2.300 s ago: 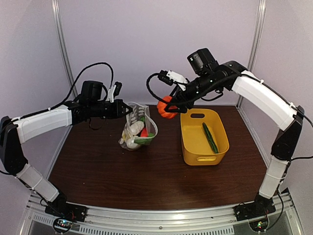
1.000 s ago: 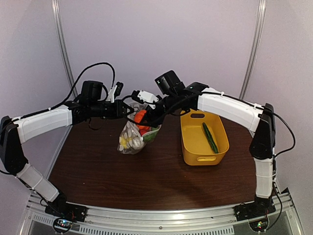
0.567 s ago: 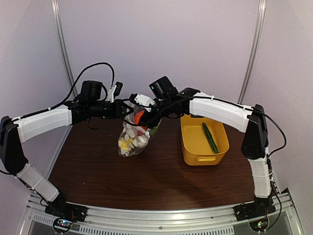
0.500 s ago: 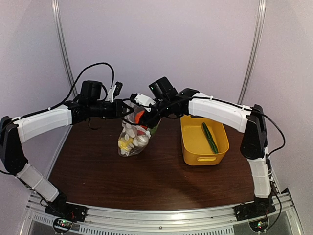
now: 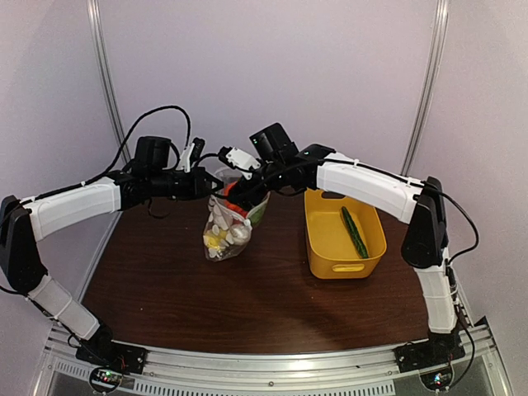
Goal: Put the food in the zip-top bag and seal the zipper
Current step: Place the fake vegetable in the zipper food storage bag, then pick up the fake fruit from the bin.
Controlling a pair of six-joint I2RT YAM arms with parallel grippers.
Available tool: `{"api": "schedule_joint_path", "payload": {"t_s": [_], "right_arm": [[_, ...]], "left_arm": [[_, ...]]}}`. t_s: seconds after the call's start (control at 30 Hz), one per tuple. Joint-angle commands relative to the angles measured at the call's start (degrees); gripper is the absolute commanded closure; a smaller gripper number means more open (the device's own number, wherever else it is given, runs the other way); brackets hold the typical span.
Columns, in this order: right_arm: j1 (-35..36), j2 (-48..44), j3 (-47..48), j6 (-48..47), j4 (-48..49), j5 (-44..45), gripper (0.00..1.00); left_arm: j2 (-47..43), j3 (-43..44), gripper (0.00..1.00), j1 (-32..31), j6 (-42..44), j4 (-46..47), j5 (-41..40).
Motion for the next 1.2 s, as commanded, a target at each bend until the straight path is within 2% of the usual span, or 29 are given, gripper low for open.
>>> {"api": "schedule_joint_path", "payload": {"t_s": [0.0, 0.03, 0.23, 0.37, 0.5, 0.6, 0.8, 0.93, 1.17], "right_arm": [[-0.2, -3.0, -1.1, 0.9, -0.6, -1.0, 0.05], [-0.2, -3.3, -1.2, 0.8, -1.0, -0.9, 0.01], [-0.2, -7.9, -4.5, 0.4, -1.8, -3.6, 0.00], [-0.2, -16.2, -10.2, -1.7, -2.1, -6.5, 0.00], [-0.2, -23.9, -16.0, -6.7, -3.5, -2.1, 0.00], [-0.4, -27.3, -18.9, -10.0, -5.5, 5.5, 0.00], [-4.6, -32.9, -28.6, -10.3, -3.5, 10.2, 0.00], [-9.6, -35.1, -32.4, -11.8, -5.5, 7.7, 0.00], [-17.6, -35.4, -35.0, -20.9, -15.0, -2.4, 0.01]], "left_arm": [[-0.9, -0.4, 1.00, 0.7, -0.4, 3.3, 0.9], [-0.7, -0.4, 1.00, 0.7, -0.4, 3.3, 1.0], [-0.6, -0.5, 1.00, 0.9, -0.2, 3.2, 0.6], [-0.5, -0.4, 1.00, 1.0, -0.2, 3.2, 0.5], [0.1, -0.4, 1.00, 1.7, -0.8, 3.6, 1.5], [0.5, -0.3, 1.00, 2.0, -0.9, 3.7, 1.8], [0.4, -0.2, 1.00, 2.5, -0.4, 3.5, 1.2], [0.3, -0.2, 1.00, 2.7, 0.0, 3.2, 0.8], [0.6, -0.1, 1.00, 2.8, 0.0, 3.3, 1.1]]}}
